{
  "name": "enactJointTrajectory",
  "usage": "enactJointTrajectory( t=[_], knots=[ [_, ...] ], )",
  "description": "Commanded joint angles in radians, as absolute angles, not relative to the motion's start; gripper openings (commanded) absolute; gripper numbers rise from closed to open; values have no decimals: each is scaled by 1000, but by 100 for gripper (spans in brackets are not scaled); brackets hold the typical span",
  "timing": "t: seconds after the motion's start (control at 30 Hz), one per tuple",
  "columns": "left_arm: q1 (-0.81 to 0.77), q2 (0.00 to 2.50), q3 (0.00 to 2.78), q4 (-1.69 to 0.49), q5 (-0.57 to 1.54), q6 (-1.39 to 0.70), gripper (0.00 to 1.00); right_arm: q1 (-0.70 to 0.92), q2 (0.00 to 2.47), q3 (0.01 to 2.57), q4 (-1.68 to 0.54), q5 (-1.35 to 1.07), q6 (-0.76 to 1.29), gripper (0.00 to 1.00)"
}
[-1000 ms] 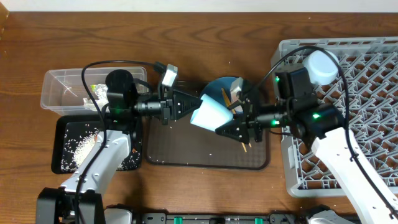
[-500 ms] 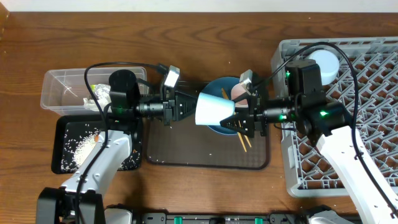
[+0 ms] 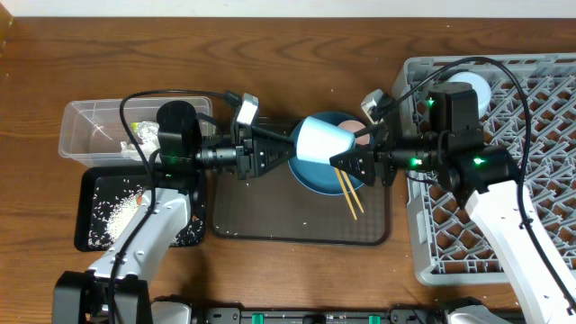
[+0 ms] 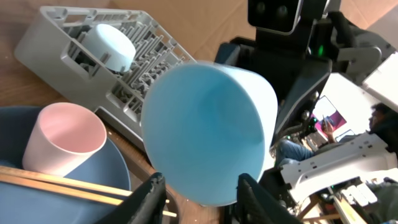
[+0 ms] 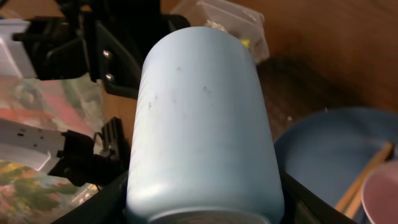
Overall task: Sort waste into correct bins and load items into the dishwasher rack
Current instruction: 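Grasp the cup with the right gripper as the left gripper releases, then carry the light-blue cup right and place it upside down in the rack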
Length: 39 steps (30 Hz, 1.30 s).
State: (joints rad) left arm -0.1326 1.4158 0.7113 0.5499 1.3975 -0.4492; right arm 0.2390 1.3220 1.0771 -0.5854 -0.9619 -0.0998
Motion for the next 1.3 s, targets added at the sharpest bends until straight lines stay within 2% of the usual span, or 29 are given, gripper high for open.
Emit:
enactJointTrajectory(
  t=[0.0, 0.17, 0.37, 0.57, 0.67, 0.87, 0.93, 1.07, 1.27],
  knots=[
    [-134, 1420, 717, 553, 1385, -438, 42, 219, 1322, 1085, -619, -877, -82, 31],
    [-134, 1422, 717, 470, 1306, -382, 47, 150, 1322, 1125, -768, -649, 43, 30],
    [-134, 1422, 717, 289, 1060, -348, 51, 67, 1322, 1310, -1059, -373, 56, 29],
    [-134, 1422, 717, 262, 1030, -348, 51, 36, 1322, 1464, -1269, -125, 166, 29],
    [-134, 1422, 717, 238, 989, -348, 52, 24, 1322, 1471, -1316, -44, 210, 29],
    [-134, 1422, 717, 99, 633, -349, 52, -1, 1356, 1471, -1357, 31, 223, 29],
    [-134, 1422, 717, 82, 575, -349, 52, -10, 1376, 1471, -1354, 39, 221, 26],
    [-134, 1422, 717, 79, 567, -352, 52, -20, 1426, 1471, -1342, 35, 212, 20],
    [-134, 1422, 717, 79, 568, -352, 53, -19, 1514, 1471, -1328, 33, 178, 21]
  ],
)
